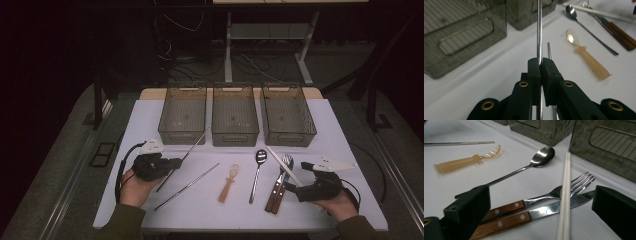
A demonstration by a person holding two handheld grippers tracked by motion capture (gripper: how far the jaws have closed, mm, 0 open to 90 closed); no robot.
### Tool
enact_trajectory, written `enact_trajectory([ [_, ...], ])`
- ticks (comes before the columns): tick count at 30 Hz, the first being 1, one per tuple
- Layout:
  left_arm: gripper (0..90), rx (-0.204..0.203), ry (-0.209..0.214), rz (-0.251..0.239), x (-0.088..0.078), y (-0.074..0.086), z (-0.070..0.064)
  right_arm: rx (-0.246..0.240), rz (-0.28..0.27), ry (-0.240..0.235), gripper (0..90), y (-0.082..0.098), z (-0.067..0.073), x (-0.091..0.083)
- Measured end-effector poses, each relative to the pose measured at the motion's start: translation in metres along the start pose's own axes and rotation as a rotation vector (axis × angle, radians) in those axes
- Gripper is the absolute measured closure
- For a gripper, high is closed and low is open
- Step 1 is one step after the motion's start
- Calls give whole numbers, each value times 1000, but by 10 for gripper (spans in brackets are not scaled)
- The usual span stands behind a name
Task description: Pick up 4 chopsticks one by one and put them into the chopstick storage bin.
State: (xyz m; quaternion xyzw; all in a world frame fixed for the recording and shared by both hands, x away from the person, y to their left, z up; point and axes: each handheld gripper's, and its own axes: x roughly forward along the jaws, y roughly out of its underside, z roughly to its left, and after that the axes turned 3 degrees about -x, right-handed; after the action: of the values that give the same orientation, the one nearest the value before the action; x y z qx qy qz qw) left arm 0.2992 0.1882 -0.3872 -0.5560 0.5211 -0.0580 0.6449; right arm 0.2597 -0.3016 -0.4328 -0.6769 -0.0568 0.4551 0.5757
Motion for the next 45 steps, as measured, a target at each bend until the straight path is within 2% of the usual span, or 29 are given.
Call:
enact_trajectory([
  [2, 853, -12, 14, -42, -1, -1, 1, 1, 0, 0, 21, 0, 0, 0],
  [3, 853, -12, 14, -42, -1, -1, 1, 0, 1, 0, 21, 0, 0, 0],
  [4, 853, -19, 29, -73, -2, -2, 2, 1, 1, 0, 21, 0, 0, 0],
  [8, 853, -23, 39, -100, -1, -4, 4, 3, 0, 1, 21, 0, 0, 0],
  [9, 853, -32, 43, -123, 0, -5, 5, 4, 1, 1, 21, 0, 0, 0],
  [16, 853, -41, 48, -167, 1, -13, 10, 6, 0, 3, 21, 0, 0, 0],
  [27, 852, -39, 28, -214, 4, -25, 20, 7, -4, 5, 21, 0, 0, 0],
  [37, 852, -33, 25, -226, 12, -38, 26, 9, -6, 6, 21, 1, -1, -1],
  [45, 852, -49, 27, -244, 19, -45, 33, 19, -7, 6, 21, 1, -1, -2],
])
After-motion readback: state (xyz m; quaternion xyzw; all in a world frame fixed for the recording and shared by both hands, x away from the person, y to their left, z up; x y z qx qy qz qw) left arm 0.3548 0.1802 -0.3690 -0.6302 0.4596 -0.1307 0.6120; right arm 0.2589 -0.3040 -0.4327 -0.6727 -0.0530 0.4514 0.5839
